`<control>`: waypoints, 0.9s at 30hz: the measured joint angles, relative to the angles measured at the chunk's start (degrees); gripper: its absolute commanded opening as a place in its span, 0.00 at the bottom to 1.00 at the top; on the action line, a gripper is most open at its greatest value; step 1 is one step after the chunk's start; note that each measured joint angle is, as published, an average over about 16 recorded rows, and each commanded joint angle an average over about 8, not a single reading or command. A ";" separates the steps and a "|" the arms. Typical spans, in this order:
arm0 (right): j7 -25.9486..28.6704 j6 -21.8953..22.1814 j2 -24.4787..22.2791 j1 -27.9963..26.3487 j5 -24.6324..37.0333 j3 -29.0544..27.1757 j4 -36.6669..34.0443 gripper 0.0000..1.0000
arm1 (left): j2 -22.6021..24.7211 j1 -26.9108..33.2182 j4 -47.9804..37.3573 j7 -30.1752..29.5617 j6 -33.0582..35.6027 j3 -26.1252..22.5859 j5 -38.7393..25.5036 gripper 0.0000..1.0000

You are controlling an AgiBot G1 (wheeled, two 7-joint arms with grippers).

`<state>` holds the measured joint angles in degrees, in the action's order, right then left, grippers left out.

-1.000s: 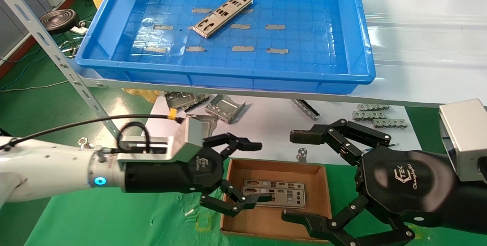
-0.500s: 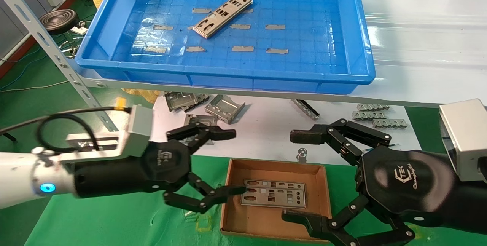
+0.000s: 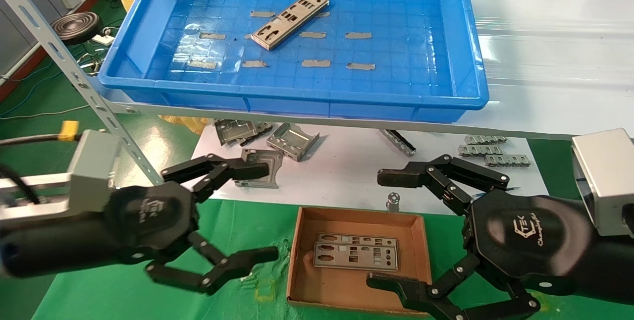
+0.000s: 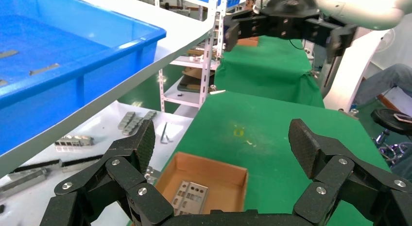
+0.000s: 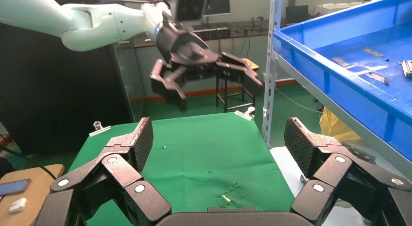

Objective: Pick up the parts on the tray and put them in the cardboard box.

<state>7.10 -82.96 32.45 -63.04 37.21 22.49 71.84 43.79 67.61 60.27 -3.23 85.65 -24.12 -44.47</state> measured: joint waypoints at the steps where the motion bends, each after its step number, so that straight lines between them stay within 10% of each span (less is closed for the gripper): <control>1: 0.00 0.00 0.00 0.00 0.00 0.00 0.00 1.00 | -0.65 -0.45 0.98 -0.56 0.00 0.60 0.19 1.00; 27: -0.01 0.02 -0.01 0.01 -0.02 -0.01 -0.02 1.00 | -9.48 -6.59 14.38 -7.85 0.09 8.79 2.94 1.00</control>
<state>7.10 -82.95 32.44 -63.03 37.19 22.48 71.83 34.31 61.03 74.65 -11.07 85.74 -15.33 -41.53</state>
